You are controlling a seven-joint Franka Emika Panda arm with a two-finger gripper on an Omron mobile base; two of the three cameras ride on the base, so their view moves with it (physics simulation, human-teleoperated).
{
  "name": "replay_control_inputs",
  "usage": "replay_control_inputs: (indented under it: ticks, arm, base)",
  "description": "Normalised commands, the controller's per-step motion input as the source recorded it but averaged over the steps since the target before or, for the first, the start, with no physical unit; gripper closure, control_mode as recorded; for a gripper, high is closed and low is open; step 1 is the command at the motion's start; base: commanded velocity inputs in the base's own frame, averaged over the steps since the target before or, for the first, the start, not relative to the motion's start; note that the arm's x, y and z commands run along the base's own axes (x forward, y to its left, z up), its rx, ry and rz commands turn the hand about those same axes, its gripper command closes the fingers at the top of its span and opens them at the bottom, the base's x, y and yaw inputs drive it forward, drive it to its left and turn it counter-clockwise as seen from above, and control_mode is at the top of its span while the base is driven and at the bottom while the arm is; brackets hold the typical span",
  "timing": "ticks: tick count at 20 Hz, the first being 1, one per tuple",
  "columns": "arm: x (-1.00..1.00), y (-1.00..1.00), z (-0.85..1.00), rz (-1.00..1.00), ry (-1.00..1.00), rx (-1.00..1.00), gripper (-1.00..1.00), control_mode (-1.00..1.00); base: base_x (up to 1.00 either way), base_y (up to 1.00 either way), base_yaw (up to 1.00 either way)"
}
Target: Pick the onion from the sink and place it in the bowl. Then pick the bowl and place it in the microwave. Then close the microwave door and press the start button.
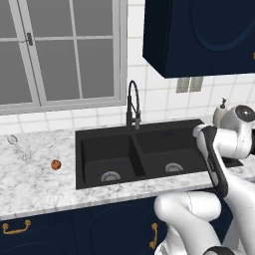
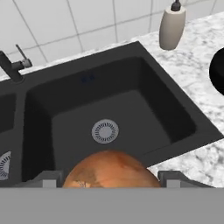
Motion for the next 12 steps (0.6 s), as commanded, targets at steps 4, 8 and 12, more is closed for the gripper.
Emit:
replay_control_inputs:
  ticks: [4, 8, 12]
  arm:
    - [0.00, -1.00, 0.02, 0.00, 0.12, -0.19, 1.00, -1.00]
    - [0.07, -1.00, 0.00, 0.00, 0.14, -0.15, 1.00, -1.00]
    - [0.22, -1.00, 0.01, 0.00, 0.06, -0.02, 1.00, -1.00]
  base:
    - [0.00, 0.00, 0.00]
    - [0.00, 0.00, 0.00]
    - [0.00, 0.00, 0.00]
